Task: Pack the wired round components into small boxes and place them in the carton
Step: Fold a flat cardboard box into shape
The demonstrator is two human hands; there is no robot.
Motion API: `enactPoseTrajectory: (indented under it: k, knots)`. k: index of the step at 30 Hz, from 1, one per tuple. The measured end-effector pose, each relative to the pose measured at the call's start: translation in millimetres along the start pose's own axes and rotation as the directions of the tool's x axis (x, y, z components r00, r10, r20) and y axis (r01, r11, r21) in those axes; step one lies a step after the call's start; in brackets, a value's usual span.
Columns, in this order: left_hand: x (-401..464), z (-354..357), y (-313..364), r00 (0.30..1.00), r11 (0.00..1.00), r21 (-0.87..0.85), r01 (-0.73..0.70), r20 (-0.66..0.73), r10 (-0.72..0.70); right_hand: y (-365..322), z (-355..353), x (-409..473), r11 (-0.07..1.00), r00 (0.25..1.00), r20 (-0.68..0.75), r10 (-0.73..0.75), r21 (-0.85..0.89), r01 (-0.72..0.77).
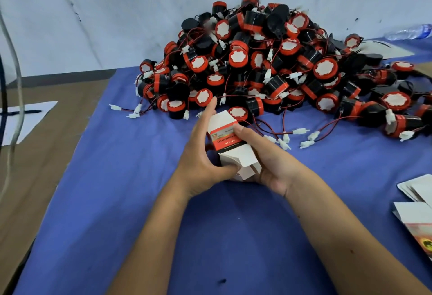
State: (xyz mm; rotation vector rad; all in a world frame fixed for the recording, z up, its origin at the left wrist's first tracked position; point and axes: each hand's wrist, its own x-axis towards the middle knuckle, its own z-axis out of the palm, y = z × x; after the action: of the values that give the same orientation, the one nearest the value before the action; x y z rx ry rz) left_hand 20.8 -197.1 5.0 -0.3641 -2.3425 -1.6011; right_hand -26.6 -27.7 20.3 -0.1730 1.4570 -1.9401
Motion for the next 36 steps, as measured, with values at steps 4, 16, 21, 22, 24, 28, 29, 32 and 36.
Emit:
enactPoseTrajectory:
  k: [4,16,21,22,24,28,29,32,36]
  knots:
    - [-0.2,0.0,0.6,1.000,0.995,-0.103,-0.006,-0.025,0.004,-0.1,2.9,-0.8,1.000,0.999,0.038,-0.011,0.004,0.011]
    - [6.9,0.2,6.7,0.971,0.826,-0.558,0.086,-0.137,-0.193,9.3,11.4,2.0,0.947,0.948,0.118,-0.297,-0.093,0.308]
    - [9.0,-2.0,10.7,0.930,0.712,-0.688,0.140,-0.155,-0.332,9.1,12.1,-0.2,0.929,0.919,0.157,-0.362,-0.021,0.369]
    - [9.3,-1.9,10.9,0.925,0.709,-0.690,0.147,-0.157,-0.345,9.5,12.3,0.5,0.925,0.919,0.145,-0.366,-0.049,0.376]
    - [9.1,-0.3,11.3,0.919,0.712,-0.685,0.152,-0.168,-0.358,11.1,12.0,3.1,0.919,0.924,0.101,-0.368,-0.114,0.378]
    - [8.6,7.7,8.5,0.913,0.767,-0.624,0.150,-0.210,-0.350,14.3,13.8,5.6,0.904,0.920,0.013,-0.392,-0.183,0.387]
    - [8.7,8.3,6.6,0.916,0.792,-0.594,0.145,-0.223,-0.335,15.6,14.4,6.2,0.883,0.906,-0.022,-0.424,-0.231,0.408]
    - [7.2,3.5,2.8,0.921,0.862,-0.492,0.123,-0.268,-0.284,17.3,13.5,7.3,0.736,0.766,-0.164,-0.621,-0.458,0.499]
    - [2.9,-0.2,2.8,0.966,0.962,-0.258,0.090,-0.214,-0.147,12.9,4.8,5.8,0.358,0.504,-0.002,-0.864,-0.707,0.611]
